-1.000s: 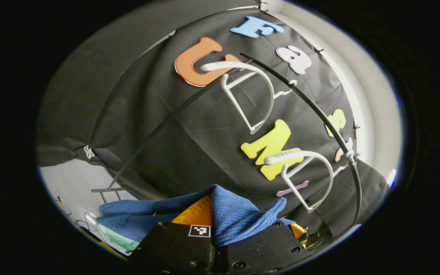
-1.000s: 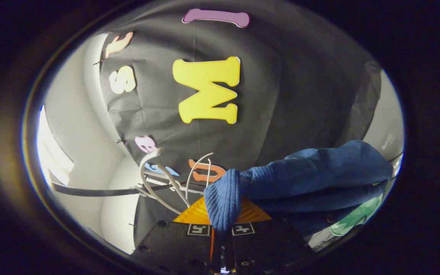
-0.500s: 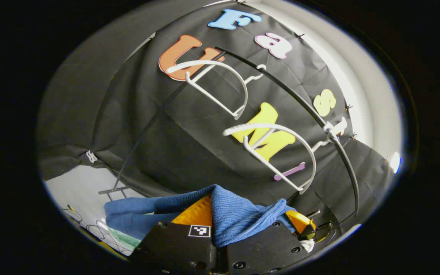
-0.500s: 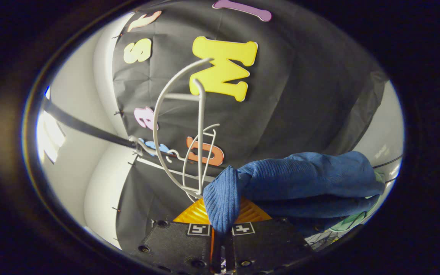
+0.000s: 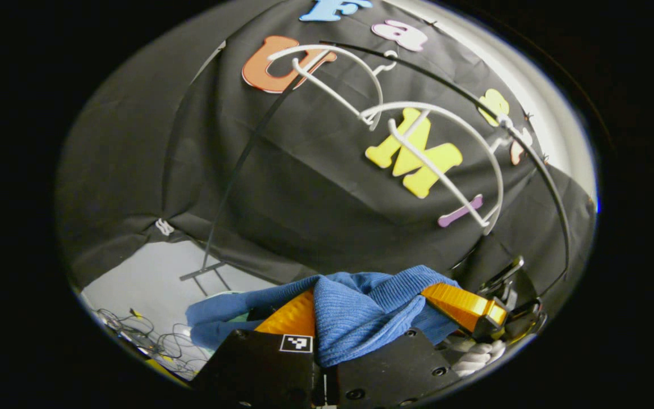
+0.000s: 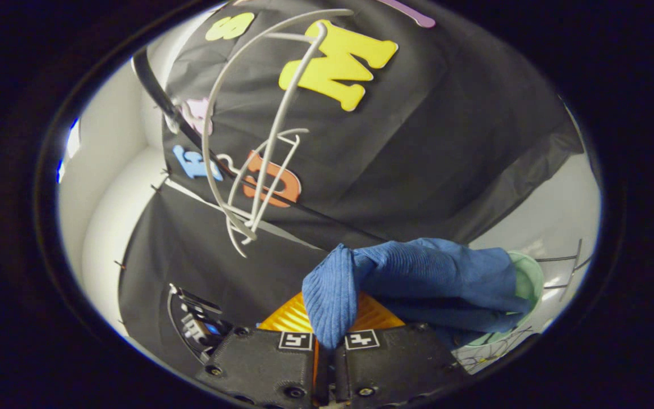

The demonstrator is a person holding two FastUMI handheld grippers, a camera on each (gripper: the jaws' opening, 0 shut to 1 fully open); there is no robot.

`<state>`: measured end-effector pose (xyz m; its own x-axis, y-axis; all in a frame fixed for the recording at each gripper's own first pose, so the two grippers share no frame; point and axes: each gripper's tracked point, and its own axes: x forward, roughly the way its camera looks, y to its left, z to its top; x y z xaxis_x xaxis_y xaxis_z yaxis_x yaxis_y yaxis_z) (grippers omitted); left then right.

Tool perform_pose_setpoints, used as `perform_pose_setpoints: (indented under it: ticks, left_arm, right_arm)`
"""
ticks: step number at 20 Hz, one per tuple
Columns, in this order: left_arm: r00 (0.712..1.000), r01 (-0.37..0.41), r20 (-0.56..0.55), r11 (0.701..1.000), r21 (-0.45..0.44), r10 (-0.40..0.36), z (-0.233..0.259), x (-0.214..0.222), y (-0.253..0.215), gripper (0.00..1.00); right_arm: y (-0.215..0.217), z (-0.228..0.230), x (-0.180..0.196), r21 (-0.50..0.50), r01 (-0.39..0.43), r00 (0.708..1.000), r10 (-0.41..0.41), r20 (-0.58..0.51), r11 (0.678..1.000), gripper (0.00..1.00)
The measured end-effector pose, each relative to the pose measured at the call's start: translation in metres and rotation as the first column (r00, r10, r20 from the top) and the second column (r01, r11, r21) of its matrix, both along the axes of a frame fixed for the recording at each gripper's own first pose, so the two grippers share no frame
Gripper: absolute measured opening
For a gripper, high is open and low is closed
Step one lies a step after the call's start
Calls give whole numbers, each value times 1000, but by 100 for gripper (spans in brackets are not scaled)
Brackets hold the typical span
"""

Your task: Grasp the clothes on the hanger with both hands and then place them into the laundry hamper below.

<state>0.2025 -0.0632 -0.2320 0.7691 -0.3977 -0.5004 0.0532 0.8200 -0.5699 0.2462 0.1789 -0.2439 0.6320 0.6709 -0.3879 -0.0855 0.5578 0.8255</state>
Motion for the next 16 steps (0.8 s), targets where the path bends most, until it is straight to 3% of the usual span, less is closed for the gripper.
perform_pose_setpoints:
  ticks: [6,11,16]
  left_arm:
    - [986,55,-162,989,138,-32,-69,-19,-14,5]
    - [959,80,-284,973,217,-15,-128,-23,-12,5]
    - [936,131,-351,938,321,-11,-173,-27,-2,5]
  right_arm:
    - [-7,-87,-17,-265,-81,993,54,-109,961,7]
    - [-23,-148,-21,-464,-153,979,71,-189,872,8]
    - [-28,-187,-26,-563,-227,961,90,-260,795,7]
